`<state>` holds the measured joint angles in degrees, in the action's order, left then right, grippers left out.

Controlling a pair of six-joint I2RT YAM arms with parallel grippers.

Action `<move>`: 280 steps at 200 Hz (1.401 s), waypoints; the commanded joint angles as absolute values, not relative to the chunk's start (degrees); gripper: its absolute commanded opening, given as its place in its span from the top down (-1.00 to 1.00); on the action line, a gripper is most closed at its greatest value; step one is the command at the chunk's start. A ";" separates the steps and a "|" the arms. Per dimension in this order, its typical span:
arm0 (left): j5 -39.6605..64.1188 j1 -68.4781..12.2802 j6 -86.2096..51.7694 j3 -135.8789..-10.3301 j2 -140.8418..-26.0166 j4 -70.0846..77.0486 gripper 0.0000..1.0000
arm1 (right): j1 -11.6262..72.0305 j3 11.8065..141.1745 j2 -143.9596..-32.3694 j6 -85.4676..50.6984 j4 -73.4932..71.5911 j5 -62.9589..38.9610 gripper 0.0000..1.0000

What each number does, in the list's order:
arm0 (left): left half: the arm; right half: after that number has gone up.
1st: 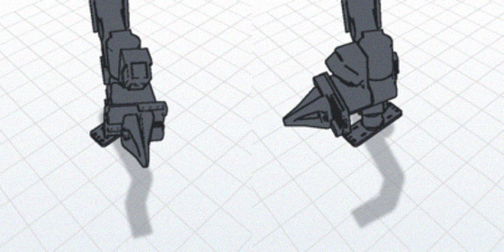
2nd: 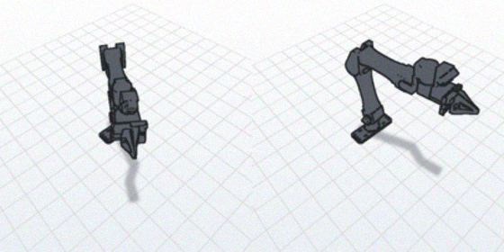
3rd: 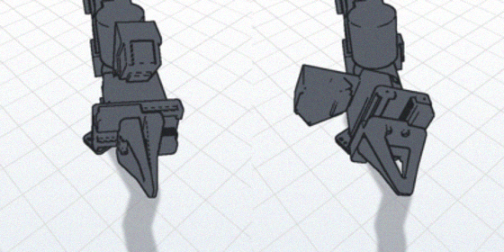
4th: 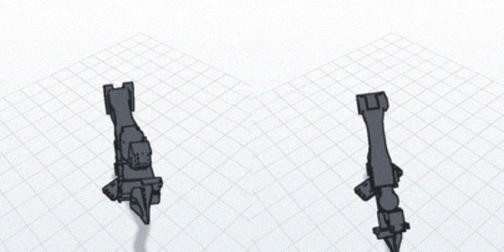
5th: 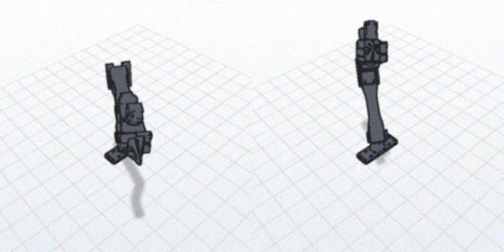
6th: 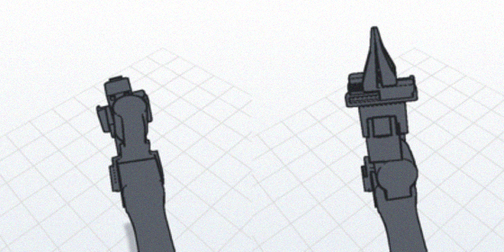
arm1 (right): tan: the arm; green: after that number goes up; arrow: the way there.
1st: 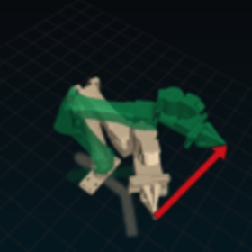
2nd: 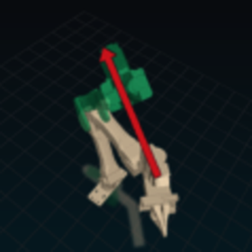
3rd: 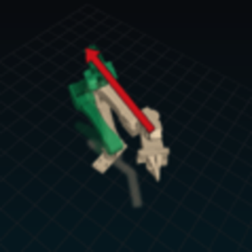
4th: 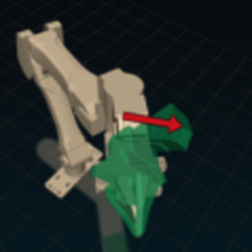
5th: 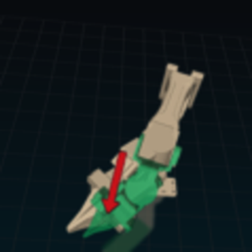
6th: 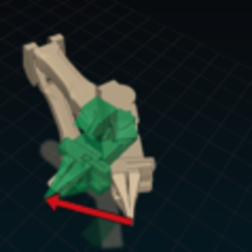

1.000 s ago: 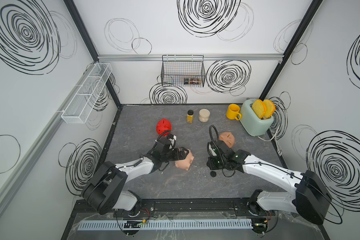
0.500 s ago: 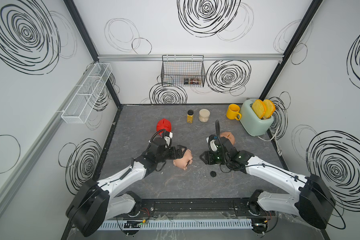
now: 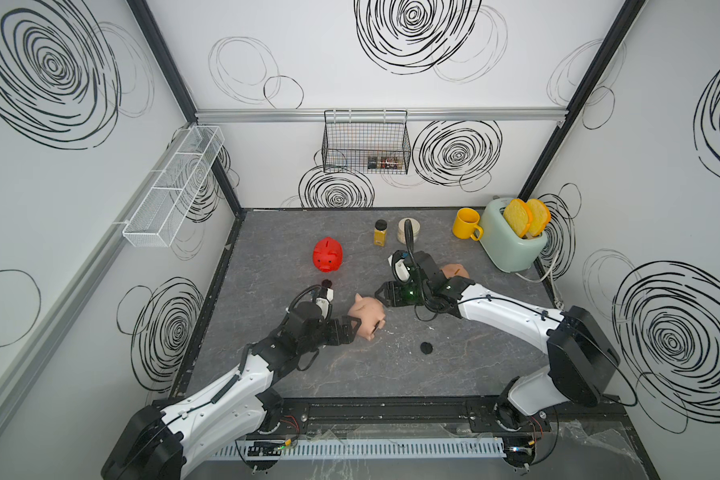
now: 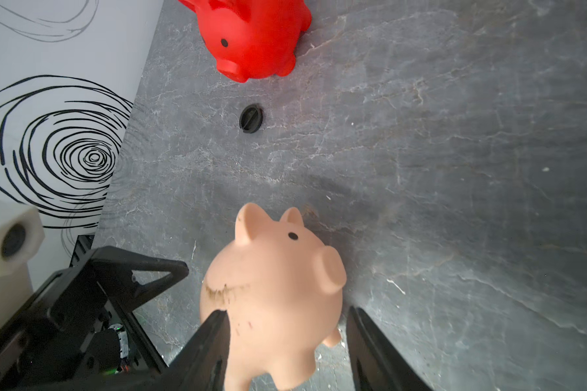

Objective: Open piggy banks
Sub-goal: Adjust the piggy bank at the center of the board.

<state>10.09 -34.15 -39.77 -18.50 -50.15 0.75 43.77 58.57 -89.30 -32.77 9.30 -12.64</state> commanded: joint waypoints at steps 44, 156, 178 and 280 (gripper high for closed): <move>8.30 -35.60 -42.53 -14.86 -51.50 3.43 -0.98 | 44.60 66.43 -97.78 -32.26 13.96 -11.60 -0.16; 5.43 -33.95 -42.55 -17.42 -57.26 4.21 -0.96 | 45.35 65.19 -97.70 -32.60 16.80 -8.18 -0.06; 5.29 -33.66 -42.28 -18.57 -58.85 4.14 -0.92 | 45.52 64.06 -96.42 -32.91 17.38 -7.76 -0.05; 7.43 -29.69 -40.02 -22.53 -62.81 4.83 -0.92 | 47.82 58.04 -90.50 -35.07 17.92 -6.70 -0.02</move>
<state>6.57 -30.81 -41.12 -19.62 -62.24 1.34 45.69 59.90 -92.29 -33.87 14.98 -6.15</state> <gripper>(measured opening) 0.960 0.514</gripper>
